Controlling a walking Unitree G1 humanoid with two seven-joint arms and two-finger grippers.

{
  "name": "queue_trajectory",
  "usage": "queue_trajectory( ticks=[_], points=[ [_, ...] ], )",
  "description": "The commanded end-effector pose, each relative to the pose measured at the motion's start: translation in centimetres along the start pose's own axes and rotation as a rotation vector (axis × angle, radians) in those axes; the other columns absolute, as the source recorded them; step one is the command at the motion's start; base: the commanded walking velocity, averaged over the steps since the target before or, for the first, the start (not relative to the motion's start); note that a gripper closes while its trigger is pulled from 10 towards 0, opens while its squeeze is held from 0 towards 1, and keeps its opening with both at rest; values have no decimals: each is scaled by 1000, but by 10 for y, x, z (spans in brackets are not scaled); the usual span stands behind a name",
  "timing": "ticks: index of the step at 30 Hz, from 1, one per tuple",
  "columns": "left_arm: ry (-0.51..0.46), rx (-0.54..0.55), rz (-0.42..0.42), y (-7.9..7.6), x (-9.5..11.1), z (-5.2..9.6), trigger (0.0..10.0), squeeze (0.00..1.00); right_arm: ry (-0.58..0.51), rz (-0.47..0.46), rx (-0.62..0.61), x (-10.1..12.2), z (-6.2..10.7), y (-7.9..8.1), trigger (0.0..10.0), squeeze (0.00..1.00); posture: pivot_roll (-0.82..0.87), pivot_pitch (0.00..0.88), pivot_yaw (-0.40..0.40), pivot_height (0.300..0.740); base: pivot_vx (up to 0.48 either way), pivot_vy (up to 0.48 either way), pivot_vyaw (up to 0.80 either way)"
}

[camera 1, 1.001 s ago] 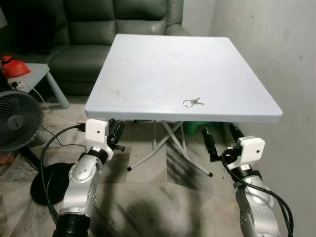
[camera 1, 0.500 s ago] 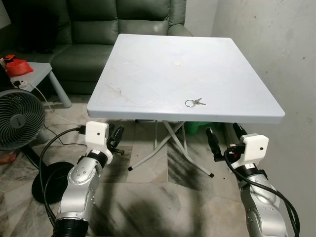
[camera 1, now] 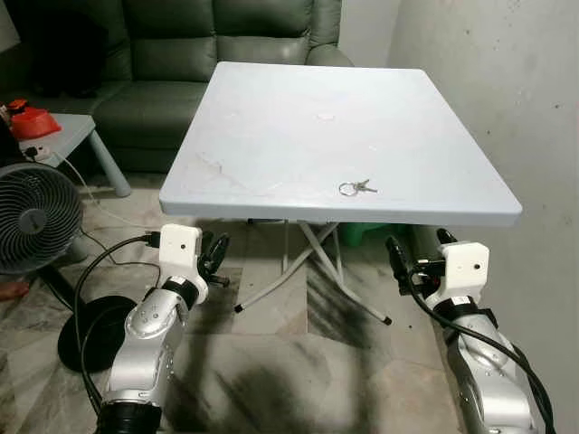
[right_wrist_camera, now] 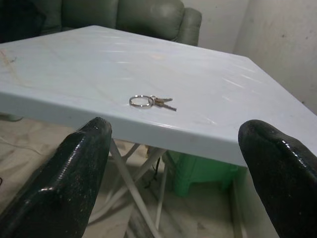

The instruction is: Hang keys on a hook

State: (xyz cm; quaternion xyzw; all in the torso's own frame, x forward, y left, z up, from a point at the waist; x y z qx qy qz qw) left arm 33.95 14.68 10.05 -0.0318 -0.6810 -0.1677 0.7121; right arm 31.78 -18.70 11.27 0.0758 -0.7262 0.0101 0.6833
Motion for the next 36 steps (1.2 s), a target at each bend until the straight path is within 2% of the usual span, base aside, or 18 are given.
queue_trajectory(
  ticks=[1, 10, 36],
  points=[
    [-4, 0, -13, 1, 3, 1, 10000, 0, -11, 11, 14, 5, -1, 4, 10000, 0, -140, 0, -23, 740, 0, 0, 0],
    [-26, -5, -8, 0, 7, 0, 10000, 0, 7, 2, 61, 5, -1, 12, 10000, 0, -139, 0, -29, 740, 84, 0, 0],
    [-40, -26, -5, -2, 12, -3, 10000, 0, 7, 2, 98, 6, 0, 18, 10000, 0, -139, 0, -25, 740, 355, 0, 0]
  ],
)
Point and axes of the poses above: a point about 5 cm out from each wrist's last joint towards the gripper, its own z axis pointing back from the gripper into the wrist, its own x axis along the axis of the wrist's last joint, y = z × x, the point moved 4 cm from there along -z, pointing out of the wrist towards the gripper, and after that the axes turned 13 degrees about -z, right-handed, at the moved point
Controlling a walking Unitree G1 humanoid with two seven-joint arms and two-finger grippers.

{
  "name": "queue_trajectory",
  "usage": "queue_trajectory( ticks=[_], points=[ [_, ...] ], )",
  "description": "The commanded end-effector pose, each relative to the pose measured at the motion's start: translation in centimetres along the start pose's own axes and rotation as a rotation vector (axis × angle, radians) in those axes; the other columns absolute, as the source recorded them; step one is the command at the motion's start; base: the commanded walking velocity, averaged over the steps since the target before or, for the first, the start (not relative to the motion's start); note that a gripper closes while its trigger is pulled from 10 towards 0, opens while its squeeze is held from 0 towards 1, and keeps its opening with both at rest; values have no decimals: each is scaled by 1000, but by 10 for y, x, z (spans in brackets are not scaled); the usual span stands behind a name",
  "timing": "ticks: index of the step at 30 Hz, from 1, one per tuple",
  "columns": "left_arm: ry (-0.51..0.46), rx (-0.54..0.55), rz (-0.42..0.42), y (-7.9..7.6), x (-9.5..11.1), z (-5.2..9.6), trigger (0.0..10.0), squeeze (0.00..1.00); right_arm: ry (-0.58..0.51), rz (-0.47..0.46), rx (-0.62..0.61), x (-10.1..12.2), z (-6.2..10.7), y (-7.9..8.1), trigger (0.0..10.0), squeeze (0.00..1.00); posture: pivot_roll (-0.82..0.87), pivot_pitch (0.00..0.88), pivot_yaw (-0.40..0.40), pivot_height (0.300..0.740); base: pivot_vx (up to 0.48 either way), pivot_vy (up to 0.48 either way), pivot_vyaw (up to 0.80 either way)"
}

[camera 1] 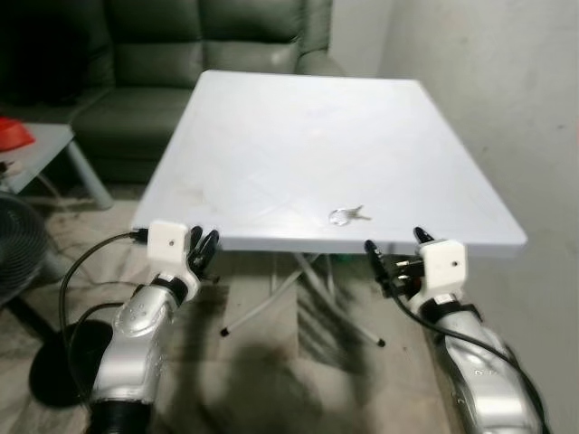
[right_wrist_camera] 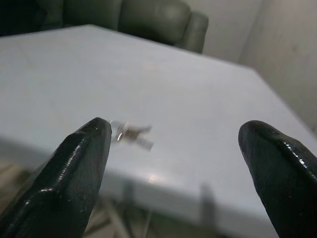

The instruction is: Hang keys on a hook

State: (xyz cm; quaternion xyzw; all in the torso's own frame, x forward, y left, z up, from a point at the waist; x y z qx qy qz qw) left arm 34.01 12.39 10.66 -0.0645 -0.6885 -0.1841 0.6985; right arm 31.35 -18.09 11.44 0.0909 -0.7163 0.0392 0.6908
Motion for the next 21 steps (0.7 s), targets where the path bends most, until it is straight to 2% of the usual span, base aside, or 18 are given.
queue_trajectory(
  ticks=[1, 9, 15, 21],
  points=[
    [-1, 40, -22, 17, 2, 5, 10000, 0, -22, -14, 39, 5, -4, 11, 10000, 0, -138, 0, -26, 740, 364, 0, 0],
    [-3, 41, -26, 16, 3, 5, 10000, 0, -20, -15, 51, 5, -4, 12, 10000, 0, -136, 0, -28, 740, 359, 0, 0],
    [-33, 58, -73, 14, 8, 5, 10000, 0, -23, -12, 62, 6, -4, 13, 10000, 0, -135, 0, -30, 740, 0, 0, 0],
    [-36, 32, -24, 10, 7, 5, 10000, 0, -25, -10, 70, 7, -4, 13, 10000, 0, -136, 0, -31, 740, 0, 0, 0]
  ],
)
Point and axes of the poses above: a point about 5 cm out from each wrist's last joint towards the gripper, its own z axis pointing back from the gripper into the wrist, its own x axis along the axis of the wrist's last joint, y = z × x, the point moved 4 cm from there along -z, pointing out of the wrist towards the gripper, and after that the axes turned 13 degrees about -z, right-handed, at the moved point
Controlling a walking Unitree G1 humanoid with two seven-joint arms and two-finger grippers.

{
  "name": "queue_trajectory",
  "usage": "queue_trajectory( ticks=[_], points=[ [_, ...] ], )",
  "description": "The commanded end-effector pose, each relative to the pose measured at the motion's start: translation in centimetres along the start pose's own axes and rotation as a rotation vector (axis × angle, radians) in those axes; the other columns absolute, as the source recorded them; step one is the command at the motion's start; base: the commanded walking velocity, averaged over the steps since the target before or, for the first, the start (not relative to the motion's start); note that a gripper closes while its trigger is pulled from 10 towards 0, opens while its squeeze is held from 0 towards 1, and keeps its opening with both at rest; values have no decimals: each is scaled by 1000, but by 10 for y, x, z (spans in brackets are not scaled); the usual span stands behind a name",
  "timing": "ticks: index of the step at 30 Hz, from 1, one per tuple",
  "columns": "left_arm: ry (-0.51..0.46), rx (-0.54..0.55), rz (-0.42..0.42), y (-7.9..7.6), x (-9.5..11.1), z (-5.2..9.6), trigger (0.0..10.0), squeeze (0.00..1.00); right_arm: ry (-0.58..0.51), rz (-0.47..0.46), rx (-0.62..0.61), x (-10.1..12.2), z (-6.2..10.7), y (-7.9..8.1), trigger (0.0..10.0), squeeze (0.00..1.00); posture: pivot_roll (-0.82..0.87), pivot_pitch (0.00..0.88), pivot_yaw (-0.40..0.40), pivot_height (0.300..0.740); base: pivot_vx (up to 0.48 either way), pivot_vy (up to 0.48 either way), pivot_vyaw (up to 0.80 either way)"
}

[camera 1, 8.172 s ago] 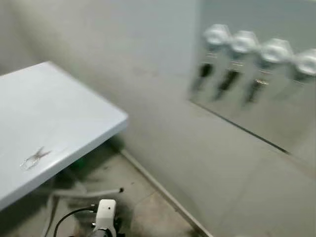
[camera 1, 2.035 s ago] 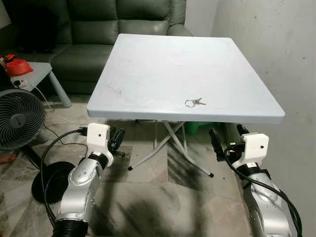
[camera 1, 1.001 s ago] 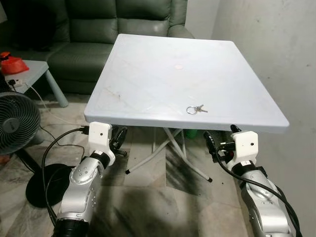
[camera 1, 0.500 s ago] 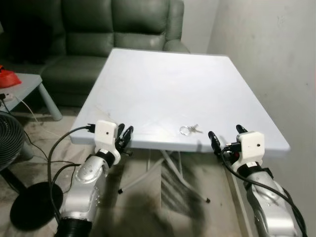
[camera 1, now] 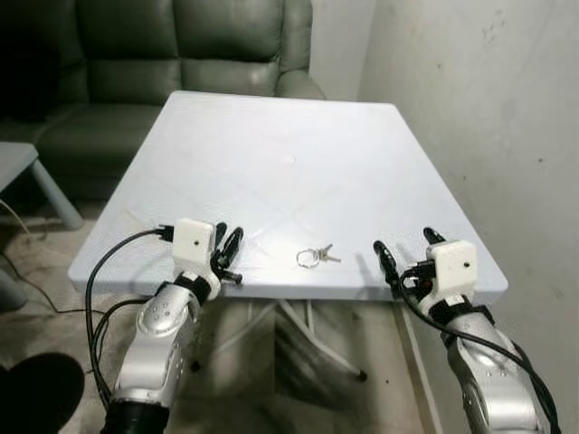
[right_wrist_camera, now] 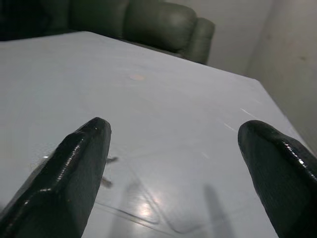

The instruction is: Hang keys on a hook

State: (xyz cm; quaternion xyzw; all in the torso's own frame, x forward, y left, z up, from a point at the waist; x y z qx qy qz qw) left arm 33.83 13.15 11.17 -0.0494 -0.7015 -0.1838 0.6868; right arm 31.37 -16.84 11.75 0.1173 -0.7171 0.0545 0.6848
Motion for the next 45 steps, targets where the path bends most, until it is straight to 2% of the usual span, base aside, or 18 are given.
queue_trajectory(
  ticks=[1, 8, 28, 45],
  points=[
    [-7, 7, 2, 3, 3, 0, 10000, 0, -16, 6, 11, 5, -1, 1, 10000, 0, -136, 0, -31, 740, 0, 0, 0],
    [-6, 6, 6, 4, 3, 1, 10000, 0, -16, 4, 17, 5, -1, 2, 10000, 0, -136, 0, -31, 740, 0, 224, 0],
    [-2, 4, 17, 4, 2, 1, 10000, 0, -11, -3, 27, 4, 0, 5, 10000, 0, -135, 0, -33, 740, 0, 465, 0],
    [-1, 16, 7, 5, 4, 2, 10000, 0, -7, -11, 29, 3, 2, 6, 10000, 0, -132, 0, -32, 740, 0, 0, 0]
  ],
)
Point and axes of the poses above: a point about 5 cm out from each wrist's last joint towards the gripper, its own z axis pointing back from the gripper into the wrist, its own x axis along the axis of the wrist's last joint, y = z × x, the point moved 4 cm from there along -z, pointing out of the wrist towards the gripper, and after that the axes turned 13 degrees about -z, right-handed, at the moved point
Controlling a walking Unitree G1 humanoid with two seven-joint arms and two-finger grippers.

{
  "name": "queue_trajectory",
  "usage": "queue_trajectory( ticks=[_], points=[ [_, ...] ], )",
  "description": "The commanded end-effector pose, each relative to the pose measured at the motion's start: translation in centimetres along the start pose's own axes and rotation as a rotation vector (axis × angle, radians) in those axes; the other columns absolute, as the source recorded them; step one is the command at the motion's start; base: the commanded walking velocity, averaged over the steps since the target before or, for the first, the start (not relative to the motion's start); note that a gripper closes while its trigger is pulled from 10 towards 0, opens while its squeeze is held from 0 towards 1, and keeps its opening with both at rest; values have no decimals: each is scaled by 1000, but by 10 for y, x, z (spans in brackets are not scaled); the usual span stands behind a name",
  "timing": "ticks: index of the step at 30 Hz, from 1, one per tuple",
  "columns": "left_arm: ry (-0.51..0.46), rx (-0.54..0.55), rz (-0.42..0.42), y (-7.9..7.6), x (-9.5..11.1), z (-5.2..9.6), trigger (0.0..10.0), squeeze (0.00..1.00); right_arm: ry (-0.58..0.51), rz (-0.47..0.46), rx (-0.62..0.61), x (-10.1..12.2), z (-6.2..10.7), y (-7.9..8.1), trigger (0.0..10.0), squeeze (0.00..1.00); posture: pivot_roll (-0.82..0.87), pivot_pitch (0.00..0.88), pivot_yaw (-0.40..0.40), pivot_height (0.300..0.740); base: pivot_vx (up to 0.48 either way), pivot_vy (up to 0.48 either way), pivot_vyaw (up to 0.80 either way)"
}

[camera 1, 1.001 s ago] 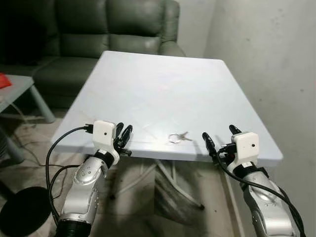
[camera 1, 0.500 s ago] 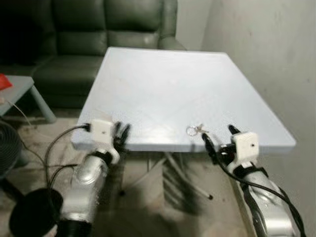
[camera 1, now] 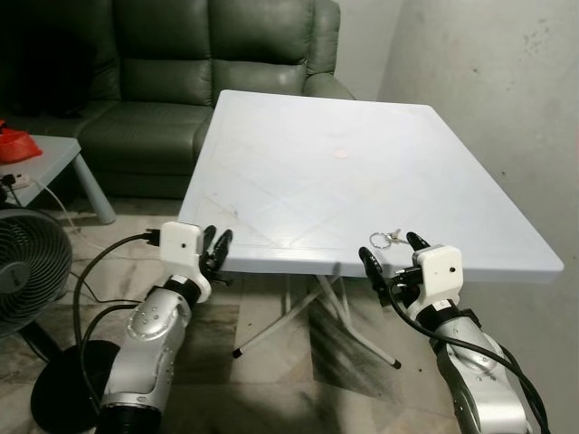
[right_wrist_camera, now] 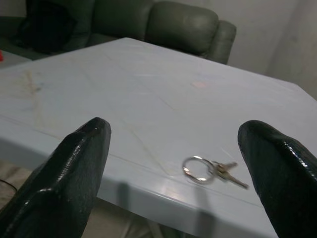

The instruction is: Hang keys on a hook

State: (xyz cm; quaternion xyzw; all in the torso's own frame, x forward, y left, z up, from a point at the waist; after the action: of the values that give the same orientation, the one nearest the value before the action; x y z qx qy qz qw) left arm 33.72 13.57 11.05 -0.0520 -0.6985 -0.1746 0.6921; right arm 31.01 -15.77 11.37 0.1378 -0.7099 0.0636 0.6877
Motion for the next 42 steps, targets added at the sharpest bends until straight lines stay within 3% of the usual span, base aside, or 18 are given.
queue_trajectory(
  ticks=[1, 10, 29, 42],
  points=[
    [-11, 7, -11, 2, 6, 0, 10000, 0, -20, 6, -14, 7, 1, -5, 10000, 0, -132, 0, -32, 740, 0, 0, 0],
    [-15, -11, -42, -1, 8, -1, 10000, 0, 11, -27, -79, 5, -5, -8, 10000, 0, -130, 0, -32, 740, 0, 0, 0],
    [-37, -97, -78, -20, 17, 0, 10000, 0, 42, -15, -129, 15, -37, 3, 10000, 0, -114, 21, -41, 740, 0, 0, 0],
    [-37, -92, -59, -18, 18, -1, 10000, 0, 49, -14, -113, 14, -34, 5, 10000, 0, -119, 21, -37, 740, 297, 0, 0]
  ],
)
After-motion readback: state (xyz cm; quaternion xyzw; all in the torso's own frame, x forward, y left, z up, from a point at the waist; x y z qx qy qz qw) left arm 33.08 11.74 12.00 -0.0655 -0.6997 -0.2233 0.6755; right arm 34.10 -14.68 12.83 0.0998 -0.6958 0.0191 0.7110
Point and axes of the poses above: a point about 5 cm out from each wrist's last joint towards the gripper, its own z axis pointing back from the gripper into the wrist, its own x axis along the axis of the wrist's last joint, y = z × x, the point moved 4 cm from there along -z, pointing out of the wrist towards the gripper, and after that the axes turned 13 degrees about -z, right-handed, at the moved point
